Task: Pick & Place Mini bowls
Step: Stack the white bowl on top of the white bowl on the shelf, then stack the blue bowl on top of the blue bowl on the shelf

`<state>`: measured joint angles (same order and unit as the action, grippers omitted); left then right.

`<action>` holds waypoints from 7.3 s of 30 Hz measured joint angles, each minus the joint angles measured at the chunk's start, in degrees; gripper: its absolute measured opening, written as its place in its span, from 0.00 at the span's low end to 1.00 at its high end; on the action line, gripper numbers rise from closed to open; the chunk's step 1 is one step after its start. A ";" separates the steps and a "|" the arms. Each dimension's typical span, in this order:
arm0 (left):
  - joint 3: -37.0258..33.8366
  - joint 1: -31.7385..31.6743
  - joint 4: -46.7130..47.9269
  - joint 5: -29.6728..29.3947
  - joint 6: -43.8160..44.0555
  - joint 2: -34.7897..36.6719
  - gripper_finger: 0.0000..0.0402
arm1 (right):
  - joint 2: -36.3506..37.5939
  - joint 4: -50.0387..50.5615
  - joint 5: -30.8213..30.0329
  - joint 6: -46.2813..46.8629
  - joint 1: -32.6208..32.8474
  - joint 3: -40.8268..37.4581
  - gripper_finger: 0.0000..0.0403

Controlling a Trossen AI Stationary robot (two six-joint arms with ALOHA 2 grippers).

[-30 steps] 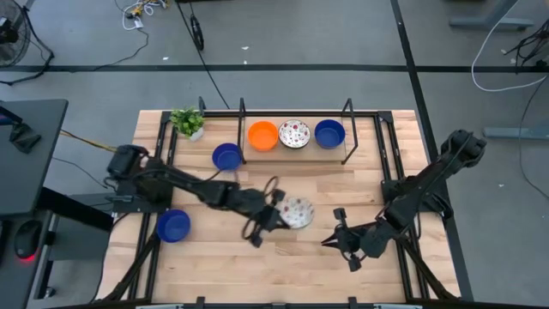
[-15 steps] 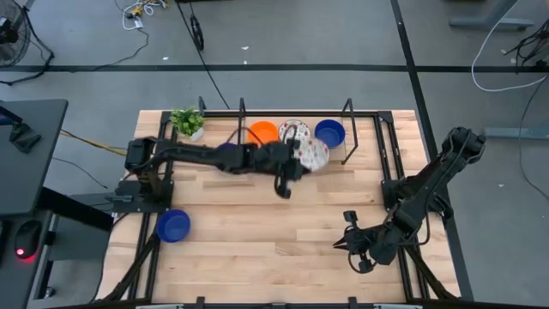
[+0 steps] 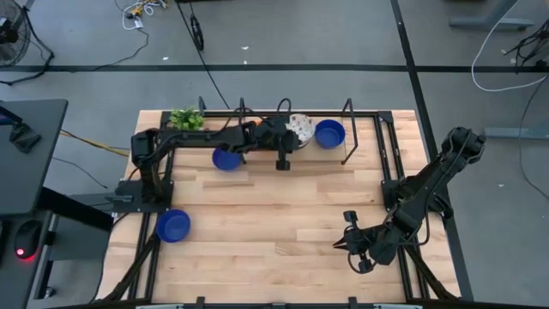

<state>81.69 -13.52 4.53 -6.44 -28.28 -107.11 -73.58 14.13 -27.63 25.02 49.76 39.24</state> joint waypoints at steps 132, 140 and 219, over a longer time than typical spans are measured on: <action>-35.76 57.99 51.76 2.17 131.44 27.64 0.22 | -0.09 -7.93 -1.67 -25.12 -15.56 -0.04 0.06; -35.76 55.86 51.91 0.79 127.02 27.50 0.06 | -0.09 -7.85 -1.23 -24.32 -15.54 -0.04 0.06; -38.93 30.93 -15.17 8.05 31.49 25.94 0.02 | -11.89 -33.16 51.33 -39.55 -45.38 9.67 0.55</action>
<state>42.76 17.41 -10.64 1.61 3.20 -81.17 -85.48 -19.03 23.70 -14.54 4.38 48.92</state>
